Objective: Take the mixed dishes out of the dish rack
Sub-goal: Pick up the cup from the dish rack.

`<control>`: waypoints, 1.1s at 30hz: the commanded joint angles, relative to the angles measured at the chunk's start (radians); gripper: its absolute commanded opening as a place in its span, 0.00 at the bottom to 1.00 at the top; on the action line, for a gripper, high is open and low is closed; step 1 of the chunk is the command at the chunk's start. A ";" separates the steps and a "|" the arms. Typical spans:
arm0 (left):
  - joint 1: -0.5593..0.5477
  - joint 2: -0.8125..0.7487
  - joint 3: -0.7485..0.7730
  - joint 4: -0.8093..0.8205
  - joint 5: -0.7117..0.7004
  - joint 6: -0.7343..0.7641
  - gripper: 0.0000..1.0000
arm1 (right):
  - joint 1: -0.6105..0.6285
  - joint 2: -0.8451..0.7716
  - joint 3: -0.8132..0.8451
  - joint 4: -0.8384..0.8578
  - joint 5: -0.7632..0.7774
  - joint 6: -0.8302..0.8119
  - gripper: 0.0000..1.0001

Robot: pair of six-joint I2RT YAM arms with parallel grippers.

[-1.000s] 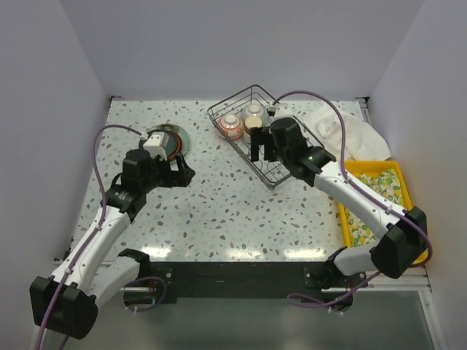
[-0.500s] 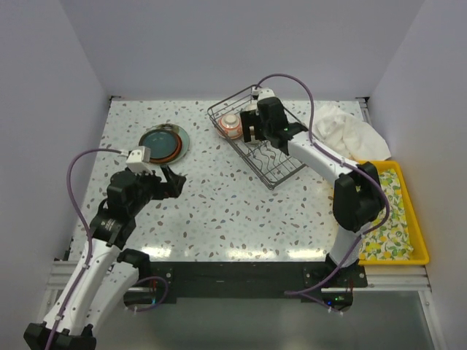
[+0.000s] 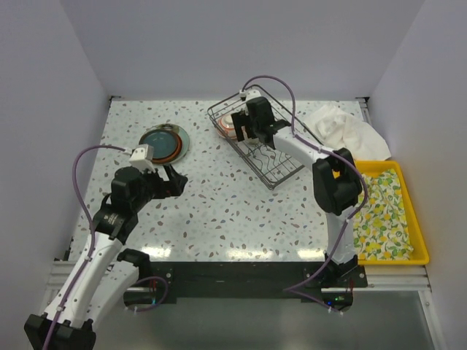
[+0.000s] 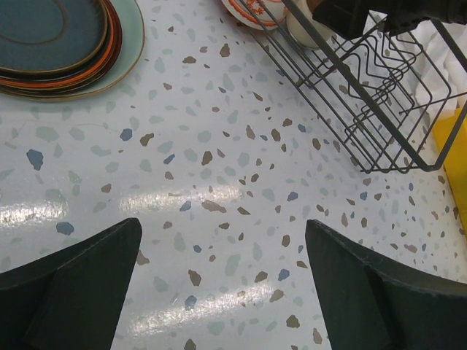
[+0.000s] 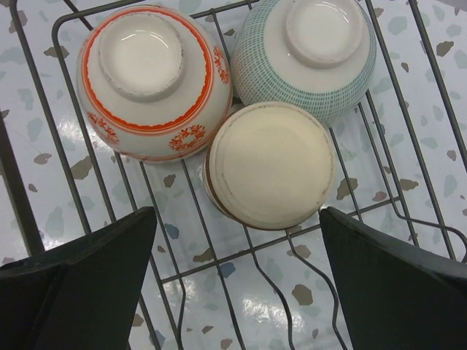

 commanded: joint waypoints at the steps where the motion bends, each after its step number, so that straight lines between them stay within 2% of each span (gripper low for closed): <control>1: -0.002 -0.008 0.029 0.049 0.030 0.024 1.00 | -0.005 0.043 0.081 0.056 0.033 -0.029 0.98; 11: -0.005 -0.017 0.003 0.054 0.030 0.026 1.00 | -0.022 0.121 0.130 0.077 0.050 -0.021 0.98; 26: -0.004 0.009 -0.003 0.074 0.052 0.026 1.00 | -0.051 0.133 0.128 0.125 -0.004 0.034 0.85; 33: -0.004 0.013 -0.008 0.080 0.064 0.015 1.00 | -0.055 0.089 0.108 0.119 -0.028 0.037 0.58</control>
